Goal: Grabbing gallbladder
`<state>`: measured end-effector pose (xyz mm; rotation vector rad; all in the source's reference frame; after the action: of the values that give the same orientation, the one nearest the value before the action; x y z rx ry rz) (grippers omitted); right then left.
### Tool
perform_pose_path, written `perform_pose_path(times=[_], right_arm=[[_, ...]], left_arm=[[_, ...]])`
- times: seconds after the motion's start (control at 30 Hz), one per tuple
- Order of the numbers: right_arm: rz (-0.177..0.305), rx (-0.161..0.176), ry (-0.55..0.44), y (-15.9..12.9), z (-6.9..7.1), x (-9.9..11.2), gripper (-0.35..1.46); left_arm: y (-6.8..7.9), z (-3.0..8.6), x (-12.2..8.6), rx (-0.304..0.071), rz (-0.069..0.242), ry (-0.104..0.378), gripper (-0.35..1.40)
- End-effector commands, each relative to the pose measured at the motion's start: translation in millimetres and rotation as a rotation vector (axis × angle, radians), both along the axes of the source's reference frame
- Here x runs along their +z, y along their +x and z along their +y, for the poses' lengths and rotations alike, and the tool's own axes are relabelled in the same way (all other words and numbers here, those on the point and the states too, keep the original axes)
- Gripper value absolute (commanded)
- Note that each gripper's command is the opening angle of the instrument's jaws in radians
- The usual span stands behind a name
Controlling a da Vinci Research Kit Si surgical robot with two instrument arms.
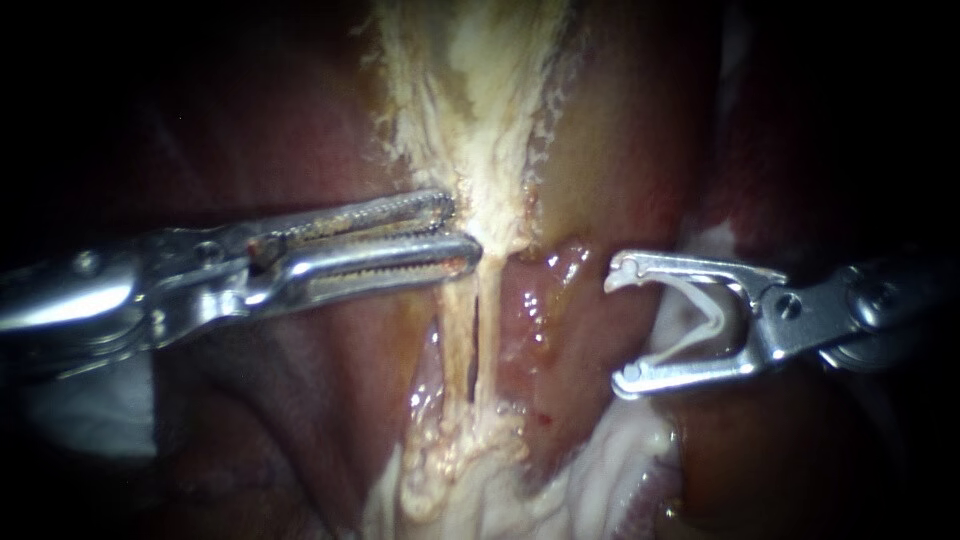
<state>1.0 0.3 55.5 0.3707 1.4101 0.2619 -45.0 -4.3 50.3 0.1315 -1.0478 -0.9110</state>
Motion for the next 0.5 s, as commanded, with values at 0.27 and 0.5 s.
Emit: perform_pose_path(times=[0.27, 0.5], right_arm=[[0.000, 0.000, 0.000, 0.0, 0.0, 0.0, 0.58], [0.000, 0.000, 0.000, 0.0, 0.0, 0.0, 0.58]], left_arm=[[0.5, -0.1, -0.2, -0.035, 0.036, 0.012, 0.10], [-0.4, -1.3, -2.6, -0.082, 0.068, 0.012, 0.31]])
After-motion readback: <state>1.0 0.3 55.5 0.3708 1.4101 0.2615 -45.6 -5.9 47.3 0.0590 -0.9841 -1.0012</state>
